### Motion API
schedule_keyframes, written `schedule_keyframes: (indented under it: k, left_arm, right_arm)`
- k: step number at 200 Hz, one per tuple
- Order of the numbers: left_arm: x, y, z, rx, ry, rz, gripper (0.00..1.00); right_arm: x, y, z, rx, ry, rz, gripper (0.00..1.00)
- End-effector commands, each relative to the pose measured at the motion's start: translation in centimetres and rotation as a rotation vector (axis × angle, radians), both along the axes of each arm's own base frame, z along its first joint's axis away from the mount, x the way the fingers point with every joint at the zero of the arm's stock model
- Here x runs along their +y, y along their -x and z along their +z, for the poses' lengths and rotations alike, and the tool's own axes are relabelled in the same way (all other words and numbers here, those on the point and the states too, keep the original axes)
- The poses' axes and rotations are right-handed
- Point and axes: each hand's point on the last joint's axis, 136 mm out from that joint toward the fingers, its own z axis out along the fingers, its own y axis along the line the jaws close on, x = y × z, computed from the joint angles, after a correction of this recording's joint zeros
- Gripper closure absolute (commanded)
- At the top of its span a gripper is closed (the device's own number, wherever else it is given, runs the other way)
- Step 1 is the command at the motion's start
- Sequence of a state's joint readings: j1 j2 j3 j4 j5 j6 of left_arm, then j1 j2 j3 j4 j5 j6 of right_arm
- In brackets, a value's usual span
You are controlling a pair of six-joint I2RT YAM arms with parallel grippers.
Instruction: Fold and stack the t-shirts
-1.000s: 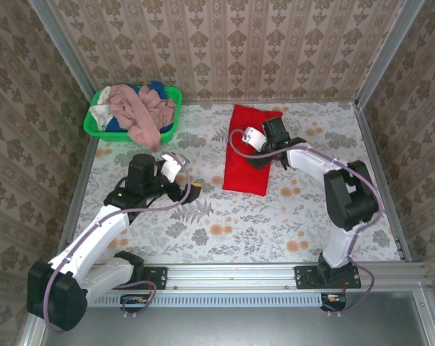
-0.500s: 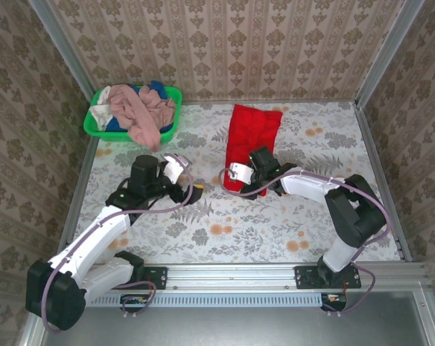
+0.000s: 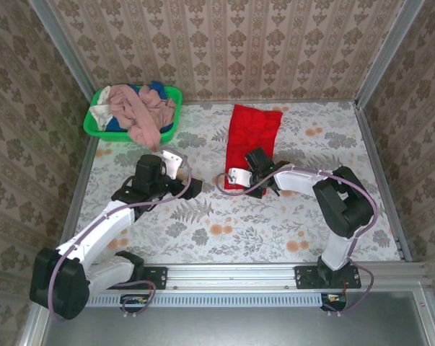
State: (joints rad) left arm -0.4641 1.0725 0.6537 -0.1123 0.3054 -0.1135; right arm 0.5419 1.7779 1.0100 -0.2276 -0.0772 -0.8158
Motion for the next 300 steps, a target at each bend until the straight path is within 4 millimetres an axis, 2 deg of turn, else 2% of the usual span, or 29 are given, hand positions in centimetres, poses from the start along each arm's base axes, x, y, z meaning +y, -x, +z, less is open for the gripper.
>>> schedule_keyframes:
  k: [1,43,63,66,76,100,117,133,181,233,262,283,300]
  left_arm:
    - [0.3,-0.6,0.1,-0.012,0.011,0.039,0.00]
    - [-1.3,-2.4,-0.8,0.110,0.115,0.127,0.00]
    - [-2.2,-4.3,-2.3,0.295,0.187,0.268,0.00]
    - [-2.5,-4.6,-2.6,0.325,0.195,0.282,0.00]
    - [-3.6,-5.2,-3.5,0.412,0.221,0.309,0.00]
    - [-7.0,-6.3,-5.5,0.560,0.264,0.311,0.16]
    - [-9.4,-6.8,-6.7,0.634,0.277,0.298,0.31]
    - [-10.6,-7.0,-8.2,0.684,0.275,0.317,0.44]
    - [-13.0,-7.5,-11.2,0.751,0.262,0.325,0.69]
    - [-14.4,-7.2,-13.9,0.824,0.257,0.306,0.80]
    - [-13.6,-6.7,-15.2,0.831,0.212,0.320,1.00]
    - [-13.6,-6.1,-15.5,0.841,0.165,0.272,1.00]
    - [-13.2,-5.6,-16.2,0.858,0.127,0.262,1.00]
  right_arm:
    - [-1.4,3.8,0.2,0.089,0.060,0.024,1.00]
    - [-1.1,9.8,2.9,0.191,-0.027,0.016,1.00]
    - [-1.3,12.6,3.9,0.227,-0.053,0.007,1.00]
    - [-1.3,12.8,4.7,0.210,-0.071,0.008,1.00]
    - [-1.2,13.7,5.6,0.205,-0.094,0.008,1.00]
    - [-0.9,15.2,7.4,0.199,-0.142,0.011,1.00]
    - [-0.9,15.5,8.2,0.184,-0.161,0.014,1.00]
    - [-0.9,15.5,8.6,0.165,-0.180,0.012,1.00]
    - [-1.1,15.6,8.6,0.145,-0.191,0.015,1.00]
    - [-1.3,15.6,8.4,0.153,-0.168,0.027,1.00]
    - [-1.5,15.4,9.0,0.145,-0.157,0.035,1.00]
    - [-1.5,15.2,9.8,0.148,-0.150,0.050,1.00]
    - [-1.6,14.2,10.6,0.141,-0.136,0.062,1.00]
